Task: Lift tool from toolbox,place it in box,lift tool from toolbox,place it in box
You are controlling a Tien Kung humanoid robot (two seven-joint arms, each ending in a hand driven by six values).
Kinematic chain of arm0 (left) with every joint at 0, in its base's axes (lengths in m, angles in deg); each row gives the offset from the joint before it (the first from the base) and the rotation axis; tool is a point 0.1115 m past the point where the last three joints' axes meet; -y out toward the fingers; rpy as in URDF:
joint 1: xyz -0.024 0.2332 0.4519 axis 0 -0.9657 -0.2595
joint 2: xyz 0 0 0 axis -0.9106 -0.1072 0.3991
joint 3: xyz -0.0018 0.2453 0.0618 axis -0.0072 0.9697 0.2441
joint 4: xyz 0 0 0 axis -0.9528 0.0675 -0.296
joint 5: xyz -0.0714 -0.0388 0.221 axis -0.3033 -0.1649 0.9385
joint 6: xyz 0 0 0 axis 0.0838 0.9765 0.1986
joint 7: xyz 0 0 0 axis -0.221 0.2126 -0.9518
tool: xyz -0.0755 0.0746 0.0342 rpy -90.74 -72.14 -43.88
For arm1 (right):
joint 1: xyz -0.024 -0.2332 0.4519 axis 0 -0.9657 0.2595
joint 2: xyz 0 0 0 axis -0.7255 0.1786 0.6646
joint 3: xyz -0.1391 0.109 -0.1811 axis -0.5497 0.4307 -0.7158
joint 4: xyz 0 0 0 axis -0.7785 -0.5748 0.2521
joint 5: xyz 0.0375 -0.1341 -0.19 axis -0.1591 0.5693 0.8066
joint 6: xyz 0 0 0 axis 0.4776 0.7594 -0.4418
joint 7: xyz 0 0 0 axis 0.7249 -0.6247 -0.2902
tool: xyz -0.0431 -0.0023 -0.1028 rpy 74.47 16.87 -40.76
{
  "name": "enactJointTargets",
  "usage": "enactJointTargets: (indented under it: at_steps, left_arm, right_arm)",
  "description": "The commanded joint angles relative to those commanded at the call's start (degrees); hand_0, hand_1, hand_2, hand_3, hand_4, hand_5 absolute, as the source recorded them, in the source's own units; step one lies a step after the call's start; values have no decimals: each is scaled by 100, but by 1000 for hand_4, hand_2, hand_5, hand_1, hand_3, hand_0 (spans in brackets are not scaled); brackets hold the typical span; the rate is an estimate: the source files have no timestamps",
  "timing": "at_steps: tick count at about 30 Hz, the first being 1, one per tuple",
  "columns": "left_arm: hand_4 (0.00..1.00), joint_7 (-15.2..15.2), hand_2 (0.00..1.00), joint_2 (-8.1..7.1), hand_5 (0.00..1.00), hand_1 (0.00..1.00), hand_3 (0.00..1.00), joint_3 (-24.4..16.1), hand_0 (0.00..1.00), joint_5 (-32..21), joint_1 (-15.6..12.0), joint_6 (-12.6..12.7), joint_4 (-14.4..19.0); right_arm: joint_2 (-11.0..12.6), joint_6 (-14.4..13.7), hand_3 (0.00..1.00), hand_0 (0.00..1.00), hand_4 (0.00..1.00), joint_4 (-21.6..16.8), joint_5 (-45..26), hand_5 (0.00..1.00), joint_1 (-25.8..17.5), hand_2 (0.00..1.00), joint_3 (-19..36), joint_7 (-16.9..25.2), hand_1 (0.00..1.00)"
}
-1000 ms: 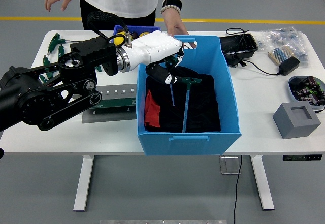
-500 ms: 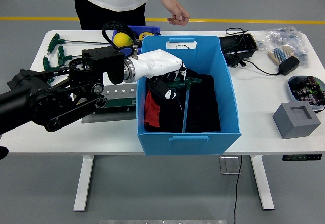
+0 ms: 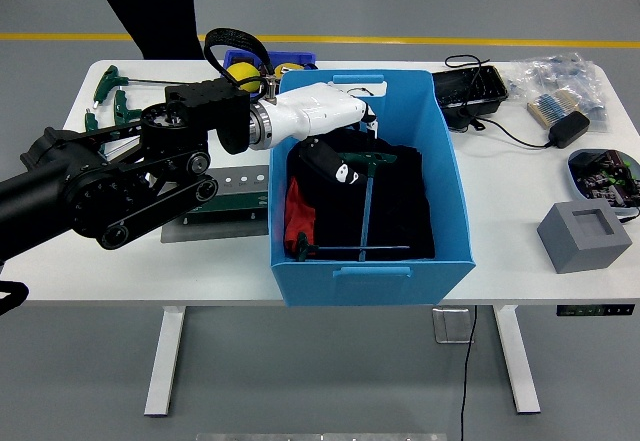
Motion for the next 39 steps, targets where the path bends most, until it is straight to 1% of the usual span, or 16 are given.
enactJointTargets:
  at_steps: [3,5,6,10,12,16,18,20,21,25,29,30,34,36,37,39]
  left_arm:
    - [853,-29,845,-49,445,733,622,-473,691,93,-200,6,103]
    - [853,-55,845,-99,445,733,622,-942,691,135,-364,37,211]
    - [856,-70,790,-131,454,710,623,-1187,687,140,-451,68,271]
    - [856,-172,790,-292,454,710,623,-2007,687,94,-779,147,465]
    - [857,-241,780,-396,491,709,636,-2451,681,60,-1037,153,534]
    - [857,-315,780,-500,491,709,636,-3170,681,10,-1534,223,570]
    - [862,-364,779,-528,538,710,646,-3611,686,-205,-1874,314,561]
    - [862,-406,779,-530,538,710,646,-4077,686,-452,-2222,432,548]
    - [862,-430,779,-521,538,710,646,-4370,686,-576,-2449,502,537]
    - [859,-458,796,-434,561,718,661,-5212,696,-675,-2945,579,504]
    - [859,-408,796,-298,561,718,661,-5793,696,-1278,-3331,703,473]
    - [854,-383,836,-260,658,754,764,-5876,731,-1499,-3416,743,462]
    - [854,-278,836,-95,658,754,764,-6021,731,-2359,-3668,982,401]
    - [854,-266,836,-3,658,754,764,-6085,731,-2547,-3767,988,388]
    - [871,-272,879,59,825,815,809,-6121,803,-2696,-3838,958,373]
    - [871,-254,879,157,825,815,809,-6171,803,-3014,-3964,898,345]
  right_arm:
    - [-1,0,671,750,906,0,-1,756,-4,790,3,1,755]
    - [-4,-1,671,750,906,0,4,756,-10,790,9,2,755]
    - [-6,-1,671,749,905,0,5,755,-15,789,14,2,756]
    - [-15,-1,671,749,905,0,-1,755,-40,789,30,6,756]
    - [-20,-1,671,749,905,0,5,754,-53,790,44,6,755]
    - [-26,-2,671,749,905,0,23,754,-63,790,59,1,755]
    - [-31,-3,670,749,905,0,22,753,-71,789,68,4,754]
    - [-38,-7,670,749,905,0,24,753,-80,789,86,6,754]
    - [-44,-9,670,749,905,0,22,753,-90,789,98,10,754]
    - [-58,-17,670,749,904,0,9,753,-115,789,129,28,752]
    - [-73,-21,670,749,904,0,-18,753,-142,789,126,45,752]
    - [-75,-21,670,749,904,0,-29,753,-148,788,120,49,754]
    - [-78,-17,670,749,904,0,-87,753,-166,788,75,69,754]
    - [-81,-19,670,749,904,0,-128,753,-171,788,45,78,754]
    - [-81,-19,670,748,904,0,-155,755,-172,788,20,84,753]
    - [-77,-17,670,748,904,0,-179,755,-175,788,-10,92,753]
